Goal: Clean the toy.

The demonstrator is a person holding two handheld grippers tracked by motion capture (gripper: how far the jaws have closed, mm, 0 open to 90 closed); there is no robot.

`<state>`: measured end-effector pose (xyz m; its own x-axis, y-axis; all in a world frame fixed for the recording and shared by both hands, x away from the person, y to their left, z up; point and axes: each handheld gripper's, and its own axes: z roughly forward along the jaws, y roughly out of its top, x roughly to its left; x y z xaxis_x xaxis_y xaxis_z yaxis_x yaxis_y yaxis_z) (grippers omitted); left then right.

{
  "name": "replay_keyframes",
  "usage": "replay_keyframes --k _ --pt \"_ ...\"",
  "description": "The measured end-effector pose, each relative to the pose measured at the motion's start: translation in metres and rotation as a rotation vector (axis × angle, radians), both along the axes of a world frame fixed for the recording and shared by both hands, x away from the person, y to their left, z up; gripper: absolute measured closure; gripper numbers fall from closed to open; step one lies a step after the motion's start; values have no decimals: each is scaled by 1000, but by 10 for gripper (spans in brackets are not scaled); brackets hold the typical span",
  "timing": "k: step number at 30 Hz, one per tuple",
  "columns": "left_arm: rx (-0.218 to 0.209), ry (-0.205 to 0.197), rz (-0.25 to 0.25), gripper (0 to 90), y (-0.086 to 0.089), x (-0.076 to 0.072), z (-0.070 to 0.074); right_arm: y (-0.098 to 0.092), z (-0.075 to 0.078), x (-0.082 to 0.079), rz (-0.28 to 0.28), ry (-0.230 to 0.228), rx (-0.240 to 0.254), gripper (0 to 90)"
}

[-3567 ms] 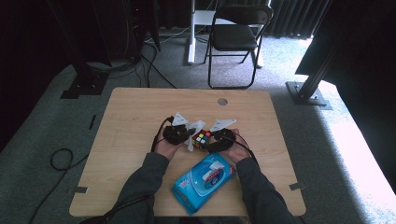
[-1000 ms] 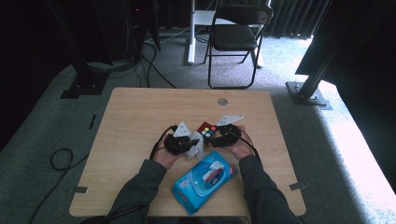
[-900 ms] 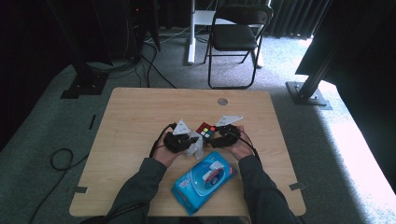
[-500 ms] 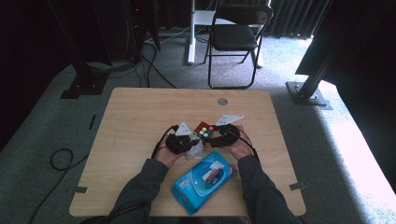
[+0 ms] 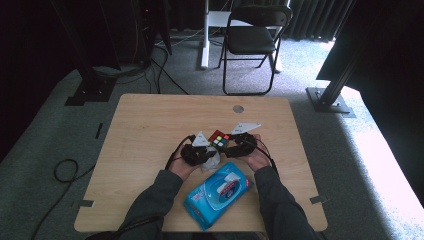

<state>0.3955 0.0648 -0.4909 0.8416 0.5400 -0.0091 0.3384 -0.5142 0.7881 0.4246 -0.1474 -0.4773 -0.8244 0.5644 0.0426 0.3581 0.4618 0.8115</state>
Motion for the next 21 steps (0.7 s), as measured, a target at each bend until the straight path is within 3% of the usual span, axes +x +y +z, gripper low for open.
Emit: replay_keyframes --k 15,21 --pt "-58 -42 37 877 10 1 17 -1 -2 0 0 9 -6 344" --pt "-64 -45 37 877 10 1 17 0 -2 0 -6 4 -11 343"
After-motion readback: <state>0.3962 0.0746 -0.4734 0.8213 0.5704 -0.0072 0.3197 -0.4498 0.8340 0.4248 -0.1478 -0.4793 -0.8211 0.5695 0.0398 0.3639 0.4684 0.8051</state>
